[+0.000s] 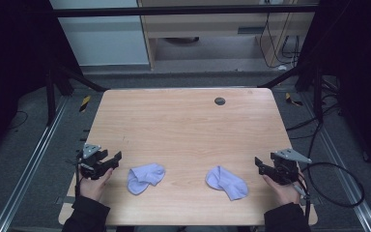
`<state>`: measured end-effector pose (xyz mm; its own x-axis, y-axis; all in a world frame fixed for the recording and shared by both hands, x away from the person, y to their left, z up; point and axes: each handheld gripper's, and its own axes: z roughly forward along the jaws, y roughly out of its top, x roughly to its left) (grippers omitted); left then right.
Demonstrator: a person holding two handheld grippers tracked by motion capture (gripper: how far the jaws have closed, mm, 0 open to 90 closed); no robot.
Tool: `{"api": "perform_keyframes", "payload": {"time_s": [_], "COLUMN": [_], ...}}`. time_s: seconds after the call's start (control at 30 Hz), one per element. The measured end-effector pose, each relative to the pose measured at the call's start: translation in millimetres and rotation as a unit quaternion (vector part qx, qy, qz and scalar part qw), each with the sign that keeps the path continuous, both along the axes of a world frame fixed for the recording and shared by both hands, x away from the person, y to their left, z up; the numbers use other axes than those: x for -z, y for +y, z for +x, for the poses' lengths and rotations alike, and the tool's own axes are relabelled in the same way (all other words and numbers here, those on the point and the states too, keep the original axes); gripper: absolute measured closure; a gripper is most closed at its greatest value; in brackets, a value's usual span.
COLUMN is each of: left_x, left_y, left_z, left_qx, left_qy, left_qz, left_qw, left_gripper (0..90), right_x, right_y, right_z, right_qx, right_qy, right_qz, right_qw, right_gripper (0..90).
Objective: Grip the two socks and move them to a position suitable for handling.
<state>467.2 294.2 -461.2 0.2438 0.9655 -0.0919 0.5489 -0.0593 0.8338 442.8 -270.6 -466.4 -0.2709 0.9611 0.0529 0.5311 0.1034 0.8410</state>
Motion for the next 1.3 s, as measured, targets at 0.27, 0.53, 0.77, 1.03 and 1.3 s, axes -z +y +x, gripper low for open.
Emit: {"api": "perform_keyframes", "payload": {"time_s": [0.27,0.53,0.77,1.03,1.3], "left_x": [-7.5,-13.9,-14.5,-12.0,-10.2], "left_y": [-25.0,-56.7,-86.6,-126.0,-153.6], "left_z": [-9.3,-8.2,-10.2,-7.9,-9.0], "left_qx": [0.043,0.074,0.107,0.140,0.160], "left_qy": [-0.006,-0.016,-0.017,-0.012,-0.011], "left_qz": [-0.009,-0.005,0.002,0.003,0.008], "left_qw": [0.9990,0.9971,0.9941,0.9901,0.9870], "left_gripper": [44.4,43.8,43.8,44.8,45.7], "right_x": [-5.8,-11.9,-13.6,-10.9,-7.2], "right_y": [10.9,24.4,38.4,48.0,51.1], "right_z": [-7.0,-20.7,-23.4,-29.1,-33.3], "right_qx": [-0.026,-0.058,-0.085,-0.111,-0.123], "right_qy": [0.001,0.012,0.012,0.019,0.027], "right_qz": [-0.005,-0.001,-0.006,-0.014,-0.016], "right_qw": [0.9997,0.9982,0.9963,0.9936,0.9919], "right_gripper": [44.8,46.3,44.5,46.0,48.6]}}
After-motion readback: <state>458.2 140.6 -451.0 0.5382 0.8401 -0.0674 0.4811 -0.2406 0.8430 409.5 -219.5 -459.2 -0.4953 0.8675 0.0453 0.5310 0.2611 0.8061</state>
